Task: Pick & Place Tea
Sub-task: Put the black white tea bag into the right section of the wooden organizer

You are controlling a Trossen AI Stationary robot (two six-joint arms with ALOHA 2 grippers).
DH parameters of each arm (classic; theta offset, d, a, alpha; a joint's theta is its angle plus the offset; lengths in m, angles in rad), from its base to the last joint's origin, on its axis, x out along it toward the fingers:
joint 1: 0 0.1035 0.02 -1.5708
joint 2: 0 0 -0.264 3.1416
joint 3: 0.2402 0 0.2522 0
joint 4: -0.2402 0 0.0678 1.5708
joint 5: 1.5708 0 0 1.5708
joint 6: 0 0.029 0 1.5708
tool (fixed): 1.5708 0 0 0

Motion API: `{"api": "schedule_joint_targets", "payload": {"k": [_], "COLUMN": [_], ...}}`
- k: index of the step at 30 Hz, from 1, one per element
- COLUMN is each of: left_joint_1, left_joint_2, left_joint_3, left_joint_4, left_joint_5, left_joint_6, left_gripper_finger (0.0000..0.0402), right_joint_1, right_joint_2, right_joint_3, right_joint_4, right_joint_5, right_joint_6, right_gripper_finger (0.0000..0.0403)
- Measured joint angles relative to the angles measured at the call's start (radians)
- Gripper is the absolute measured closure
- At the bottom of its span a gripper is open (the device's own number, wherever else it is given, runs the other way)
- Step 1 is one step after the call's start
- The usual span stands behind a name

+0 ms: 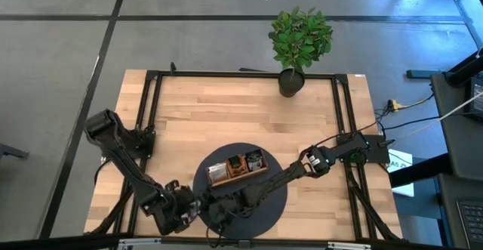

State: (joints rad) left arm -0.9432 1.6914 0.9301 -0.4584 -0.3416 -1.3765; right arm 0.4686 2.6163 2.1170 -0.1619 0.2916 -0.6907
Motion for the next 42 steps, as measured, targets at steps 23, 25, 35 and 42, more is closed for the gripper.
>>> {"api": "schedule_joint_targets", "payload": {"k": [23,25,35,42], "left_joint_1": [0.041,0.057,0.157,0.341], "left_joint_2": [-0.258,-0.258,-0.258,-0.224], "left_joint_3": [0.006,0.006,0.006,0.008], "left_joint_4": [-0.058,-0.057,0.066,0.395], "left_joint_5": [-0.741,-0.734,-0.711,-0.634], "left_joint_6": [0.003,0.003,0.118,0.417], "left_gripper_finger": [0.0397,0.0396,0.0395,0.0393], "right_joint_1": [0.084,0.114,0.264,0.256], "right_joint_2": [-0.367,-0.435,-0.762,-0.758], "right_joint_3": [-0.122,-0.219,-0.751,-0.913], "right_joint_4": [-0.89,-0.918,-0.84,-0.582], "right_joint_5": [0.593,0.654,0.973,1.184], "right_joint_6": [0.52,0.631,1.124,0.875], "right_gripper_finger": [0.039,0.039,0.0389,0.0388]}}
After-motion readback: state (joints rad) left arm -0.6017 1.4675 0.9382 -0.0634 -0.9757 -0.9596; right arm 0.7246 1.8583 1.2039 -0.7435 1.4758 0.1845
